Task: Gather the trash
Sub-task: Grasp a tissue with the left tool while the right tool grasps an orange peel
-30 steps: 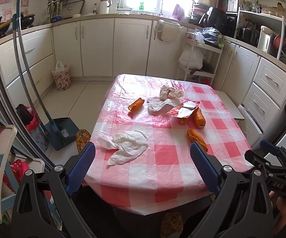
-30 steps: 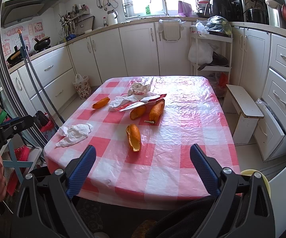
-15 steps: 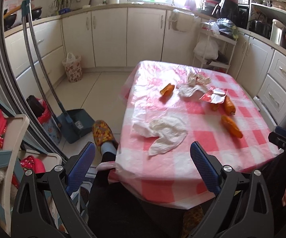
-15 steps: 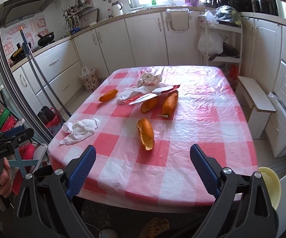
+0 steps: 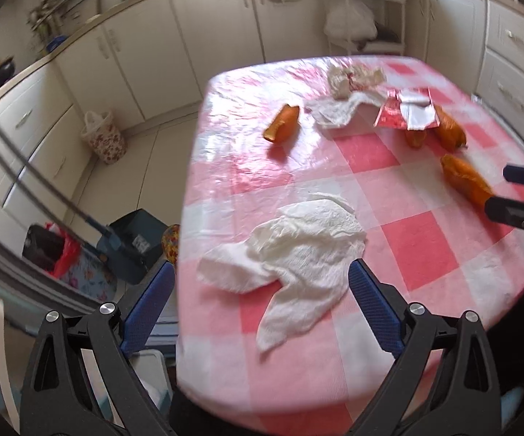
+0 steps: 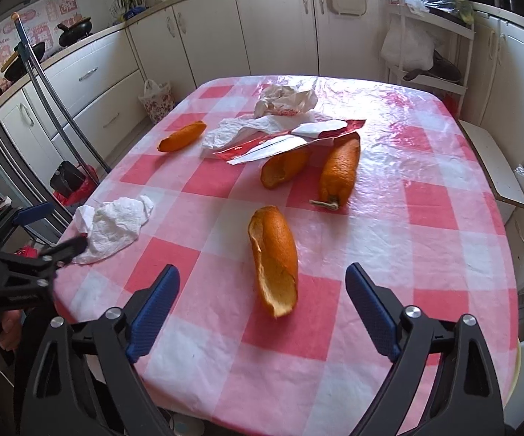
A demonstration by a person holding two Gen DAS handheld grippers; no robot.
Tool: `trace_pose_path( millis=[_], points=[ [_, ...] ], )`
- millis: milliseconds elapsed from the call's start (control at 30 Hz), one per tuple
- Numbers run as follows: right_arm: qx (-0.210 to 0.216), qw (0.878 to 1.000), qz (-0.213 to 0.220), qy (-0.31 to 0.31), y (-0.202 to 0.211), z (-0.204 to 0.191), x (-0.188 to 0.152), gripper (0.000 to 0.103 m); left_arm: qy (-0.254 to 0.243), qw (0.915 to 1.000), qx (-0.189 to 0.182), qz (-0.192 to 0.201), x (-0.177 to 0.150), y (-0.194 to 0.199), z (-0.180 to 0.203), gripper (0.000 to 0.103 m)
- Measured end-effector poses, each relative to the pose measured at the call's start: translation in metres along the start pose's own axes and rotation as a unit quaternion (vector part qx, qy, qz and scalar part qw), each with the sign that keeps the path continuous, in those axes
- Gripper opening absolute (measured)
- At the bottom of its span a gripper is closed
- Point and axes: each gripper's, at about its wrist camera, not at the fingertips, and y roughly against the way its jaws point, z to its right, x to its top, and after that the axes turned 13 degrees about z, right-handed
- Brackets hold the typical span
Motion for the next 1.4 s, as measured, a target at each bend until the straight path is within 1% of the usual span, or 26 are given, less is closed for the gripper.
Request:
trace_pose_path(
  millis=[67,133,167,200,233,267,300,333,367,400,433,467,500,567,600,700,867,1033,1200,1400],
  points=[
    [0.003,1.000,-0.004,-0.004,-0.004,0.002,-0.001,0.079,-0.018,0.9997,0.004,-0.015,0.002,-0.017,0.005,0.093],
    [0.005,1.000,-0.009,-0.009,-0.007,0.006,-0.003,0.077,-0.014,0.9998,-0.003,-0.010,0.006,-0.024,0.006,0.092],
    [0.006,1.000,-0.011,-0.011,-0.008,0.007,-0.004,0.074,-0.010,0.9998,-0.009,-0.011,0.007,-0.026,0.006,0.090],
    [0.006,1.000,-0.015,-0.013,-0.009,0.008,-0.005,0.069,-0.004,0.9997,-0.019,-0.012,0.009,-0.028,0.007,0.082],
    [0.008,1.000,-0.018,-0.015,-0.011,0.010,-0.005,0.067,0.003,0.9995,-0.030,-0.011,0.010,-0.029,0.008,0.071],
    [0.009,1.000,-0.021,-0.018,-0.012,0.011,-0.006,0.059,0.010,0.9989,-0.044,-0.010,0.011,-0.029,0.010,0.065],
    [0.010,1.000,-0.023,-0.018,-0.013,0.011,-0.006,0.054,0.013,0.9983,-0.055,-0.009,0.012,-0.029,0.013,0.053],
    [0.011,0.999,-0.024,-0.018,-0.013,0.011,-0.007,0.051,0.015,0.9978,-0.064,-0.009,0.012,-0.028,0.015,0.038],
    [0.011,1.000,-0.024,-0.016,-0.013,0.010,-0.007,0.046,0.018,0.9970,-0.075,-0.009,0.012,-0.027,0.019,0.032],
    [0.015,0.999,-0.026,-0.017,-0.013,0.010,-0.007,0.040,0.020,0.9966,-0.080,-0.010,0.012,-0.027,0.022,0.021],
    [0.015,0.999,-0.026,-0.017,-0.013,0.010,-0.007,0.037,0.021,0.9965,-0.081,-0.010,0.013,-0.026,0.026,0.015],
    [0.017,0.999,-0.027,-0.019,-0.013,0.011,-0.007,0.028,0.027,0.9961,-0.083,-0.010,0.012,-0.024,0.027,0.014],
    [0.019,0.999,-0.026,-0.022,-0.012,0.012,-0.007,0.024,0.042,0.9948,-0.092,-0.011,0.012,-0.024,0.027,0.012],
    [0.024,0.999,-0.022,-0.028,-0.008,0.013,-0.007,0.022,0.081,0.9900,-0.114,-0.015,0.009,-0.020,0.020,0.010],
    [0.025,0.999,-0.019,-0.028,-0.007,0.013,-0.006,0.021,0.093,0.9886,-0.117,-0.013,0.007,-0.014,0.017,0.010],
    [0.032,0.999,-0.007,-0.033,0.000,0.012,-0.005,0.020,0.115,0.9853,-0.126,-0.001,0.004,0.003,0.016,0.010],
    [0.044,0.998,0.013,-0.041,0.012,0.013,-0.002,0.020,0.129,0.9841,-0.119,0.030,0.011,0.040,0.023,0.010],
    [0.056,0.997,0.040,-0.039,0.030,0.012,0.002,0.020,0.149,0.9794,-0.120,0.064,0.020,0.073,0.028,0.010],
    [0.056,0.996,0.064,-0.035,0.045,0.008,0.006,0.020,0.144,0.9786,-0.121,0.082,0.027,0.094,0.028,0.010],
    [0.059,0.995,0.069,-0.032,0.051,0.005,0.003,0.020,0.154,0.9765,-0.116,0.096,0.028,0.108,0.019,0.010]
  ],
)
